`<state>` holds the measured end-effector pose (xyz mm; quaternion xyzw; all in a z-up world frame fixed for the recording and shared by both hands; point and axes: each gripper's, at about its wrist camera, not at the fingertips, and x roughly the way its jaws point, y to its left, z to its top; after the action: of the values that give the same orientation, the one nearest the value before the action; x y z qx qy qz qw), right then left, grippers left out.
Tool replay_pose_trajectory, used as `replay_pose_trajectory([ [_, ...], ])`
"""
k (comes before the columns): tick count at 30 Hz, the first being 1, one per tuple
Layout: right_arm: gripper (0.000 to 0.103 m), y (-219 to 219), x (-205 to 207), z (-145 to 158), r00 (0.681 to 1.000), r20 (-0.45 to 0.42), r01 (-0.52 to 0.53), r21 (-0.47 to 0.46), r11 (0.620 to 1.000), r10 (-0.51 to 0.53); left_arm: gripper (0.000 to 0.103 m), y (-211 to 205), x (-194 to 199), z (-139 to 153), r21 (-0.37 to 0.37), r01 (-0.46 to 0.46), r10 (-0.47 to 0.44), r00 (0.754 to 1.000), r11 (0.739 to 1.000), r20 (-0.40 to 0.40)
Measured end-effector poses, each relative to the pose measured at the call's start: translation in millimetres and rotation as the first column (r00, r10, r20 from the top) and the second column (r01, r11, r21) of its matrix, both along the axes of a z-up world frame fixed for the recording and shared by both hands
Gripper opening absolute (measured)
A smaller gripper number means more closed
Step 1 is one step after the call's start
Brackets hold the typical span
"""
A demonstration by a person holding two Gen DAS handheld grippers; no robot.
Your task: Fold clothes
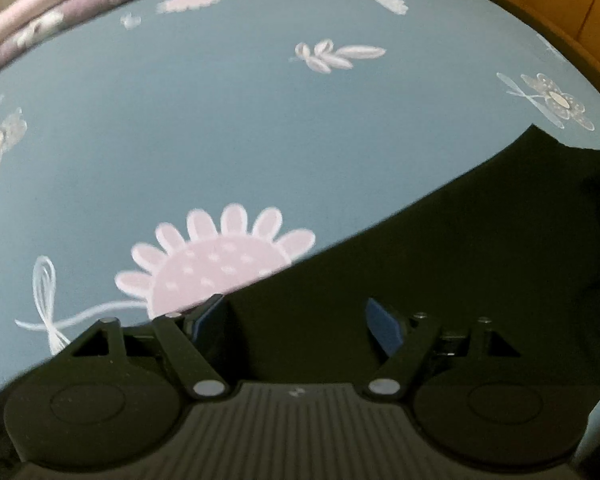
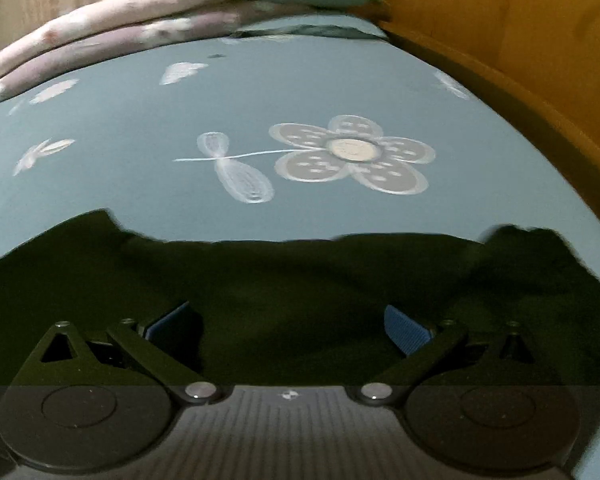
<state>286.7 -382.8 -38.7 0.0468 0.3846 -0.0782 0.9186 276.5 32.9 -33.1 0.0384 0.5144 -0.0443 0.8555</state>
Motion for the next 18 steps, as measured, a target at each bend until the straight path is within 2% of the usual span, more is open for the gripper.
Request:
replay_pose_trajectory([
  [2, 0.103, -8, -10, 10, 0.999, 0.033, 0.03, 0.011, 0.999, -0.03, 0.077, 1, 0, -4, -0.011, -0.007, 0.007, 1.0, 1.0, -0.011],
  [12, 0.103, -41, -41, -5, 0.99, -0.012, 0.136, -0.091, 0.986, -0.138, 0.079, 8, -1, -16, -0.053, -0.033, 0.031, 0.999, 0.998, -0.044],
  [15, 0.103, -33, -49, 11, 0.993, 0.021, 0.12, -0.042, 0.992, -0.12, 0.079, 10, 1, -18, -0.057, -0.032, 0.029, 0.998, 0.998, -0.047],
  [18, 0.103, -30, -49, 5, 0.996, -0.027, 0.087, -0.053, 0.995, -0.088, 0.08, 10, 1, -19, -0.059, -0.034, 0.031, 0.998, 0.998, -0.052],
])
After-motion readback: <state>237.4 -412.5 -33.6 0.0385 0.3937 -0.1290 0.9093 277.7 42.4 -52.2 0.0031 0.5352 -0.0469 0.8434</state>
